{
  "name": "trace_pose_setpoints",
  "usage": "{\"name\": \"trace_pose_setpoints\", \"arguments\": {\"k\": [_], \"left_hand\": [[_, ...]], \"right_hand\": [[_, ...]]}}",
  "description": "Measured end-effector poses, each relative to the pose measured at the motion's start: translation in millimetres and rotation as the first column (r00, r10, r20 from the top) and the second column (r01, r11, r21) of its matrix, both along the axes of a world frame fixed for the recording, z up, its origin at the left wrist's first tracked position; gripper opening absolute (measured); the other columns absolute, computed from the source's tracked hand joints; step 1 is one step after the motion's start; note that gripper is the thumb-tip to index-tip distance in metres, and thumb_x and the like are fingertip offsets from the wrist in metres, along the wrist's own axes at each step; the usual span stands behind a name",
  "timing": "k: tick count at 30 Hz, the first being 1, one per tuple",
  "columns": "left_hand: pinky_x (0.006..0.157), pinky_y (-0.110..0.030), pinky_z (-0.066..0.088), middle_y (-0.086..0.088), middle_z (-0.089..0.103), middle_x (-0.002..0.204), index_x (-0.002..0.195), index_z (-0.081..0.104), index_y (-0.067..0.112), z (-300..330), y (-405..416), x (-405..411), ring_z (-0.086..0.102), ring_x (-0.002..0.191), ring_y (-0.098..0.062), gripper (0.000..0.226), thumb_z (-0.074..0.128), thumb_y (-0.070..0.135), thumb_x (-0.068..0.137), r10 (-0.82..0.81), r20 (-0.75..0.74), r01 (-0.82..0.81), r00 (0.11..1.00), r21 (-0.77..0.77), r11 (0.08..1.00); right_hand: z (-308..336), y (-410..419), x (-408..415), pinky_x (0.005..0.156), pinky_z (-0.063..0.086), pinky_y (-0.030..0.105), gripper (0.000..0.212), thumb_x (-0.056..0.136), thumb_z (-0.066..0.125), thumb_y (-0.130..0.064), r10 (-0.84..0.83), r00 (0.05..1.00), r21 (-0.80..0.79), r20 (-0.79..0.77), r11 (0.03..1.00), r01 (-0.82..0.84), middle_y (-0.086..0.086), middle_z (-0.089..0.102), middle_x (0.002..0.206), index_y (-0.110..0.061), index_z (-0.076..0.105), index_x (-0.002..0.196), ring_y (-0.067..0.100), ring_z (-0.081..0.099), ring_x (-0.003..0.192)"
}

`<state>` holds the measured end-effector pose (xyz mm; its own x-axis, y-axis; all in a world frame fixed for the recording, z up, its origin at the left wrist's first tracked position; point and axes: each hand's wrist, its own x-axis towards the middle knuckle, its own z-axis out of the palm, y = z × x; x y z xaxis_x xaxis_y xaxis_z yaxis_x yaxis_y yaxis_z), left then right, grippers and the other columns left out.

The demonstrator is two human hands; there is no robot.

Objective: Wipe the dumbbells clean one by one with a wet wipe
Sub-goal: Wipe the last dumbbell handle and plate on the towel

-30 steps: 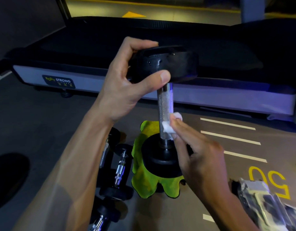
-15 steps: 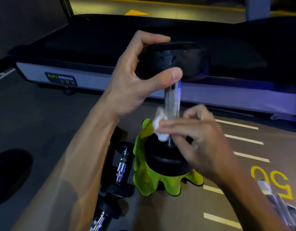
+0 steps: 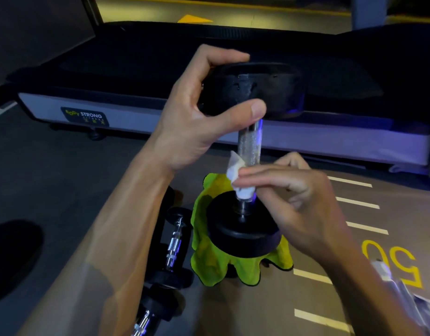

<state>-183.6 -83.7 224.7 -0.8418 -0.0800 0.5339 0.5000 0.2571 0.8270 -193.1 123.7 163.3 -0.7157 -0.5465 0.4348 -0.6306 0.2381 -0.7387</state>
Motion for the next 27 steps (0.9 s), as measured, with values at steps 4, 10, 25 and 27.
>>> {"name": "trace_pose_setpoints", "arguments": {"k": [4, 10, 25, 27], "left_hand": [[0.099, -0.029, 0.050, -0.004, 0.061, 0.126, 0.127, 0.052, 0.014, -1.5, -1.0, 1.2, 0.062, 0.112, -0.010, 0.051, 0.078, 0.026, 0.085, 0.011, 0.000, -0.011, 1.000, 0.016, 1.000], [0.097, -0.025, 0.049, 0.002, 0.060, 0.123, 0.128, 0.048, 0.012, -2.3, -4.2, 3.9, 0.062, 0.112, -0.003, 0.052, 0.074, 0.027, 0.086, 0.005, 0.003, -0.005, 1.000, 0.011, 1.000], [0.111, -0.043, 0.044, -0.036, 0.041, 0.148, 0.131, 0.046, 0.013, -6.7, -17.1, 10.2, 0.051, 0.129, -0.026, 0.056, 0.068, 0.025, 0.081, -0.137, 0.073, 0.132, 0.988, 0.071, 0.989], [0.110, -0.041, 0.044, -0.028, 0.046, 0.143, 0.133, 0.046, 0.018, -4.9, -16.2, 14.3, 0.052, 0.128, -0.022, 0.058, 0.068, 0.029, 0.081, -0.104, 0.098, 0.099, 0.990, 0.059, 0.993]], "right_hand": [[-18.4, 11.0, 9.6, 0.084, 0.051, 0.023, 0.036, 0.079, 0.062, -0.002, -0.034, 0.986, -0.048, 0.164, 0.998, 0.043, -0.023, 0.078, 0.090, -0.032, 0.081, 0.073, 0.015, 0.065, 0.099], [-11.5, 15.7, -2.9, 0.087, 0.054, 0.016, 0.036, 0.093, 0.070, 0.004, -0.041, 0.907, -0.134, 0.420, 0.985, 0.107, -0.016, 0.080, 0.103, -0.031, 0.079, 0.098, 0.004, 0.074, 0.099], [-18.9, -5.6, -7.1, 0.076, 0.042, 0.014, 0.019, 0.095, 0.067, -0.036, 0.230, 0.869, 0.043, 0.439, 0.960, -0.276, -0.007, 0.072, 0.097, -0.022, 0.068, 0.108, 0.005, 0.061, 0.088], [-22.0, -7.2, -3.7, 0.077, 0.047, 0.018, 0.020, 0.094, 0.067, -0.034, 0.197, 0.885, 0.026, 0.421, 0.973, -0.229, -0.002, 0.073, 0.100, -0.020, 0.069, 0.109, 0.011, 0.065, 0.090]]}}
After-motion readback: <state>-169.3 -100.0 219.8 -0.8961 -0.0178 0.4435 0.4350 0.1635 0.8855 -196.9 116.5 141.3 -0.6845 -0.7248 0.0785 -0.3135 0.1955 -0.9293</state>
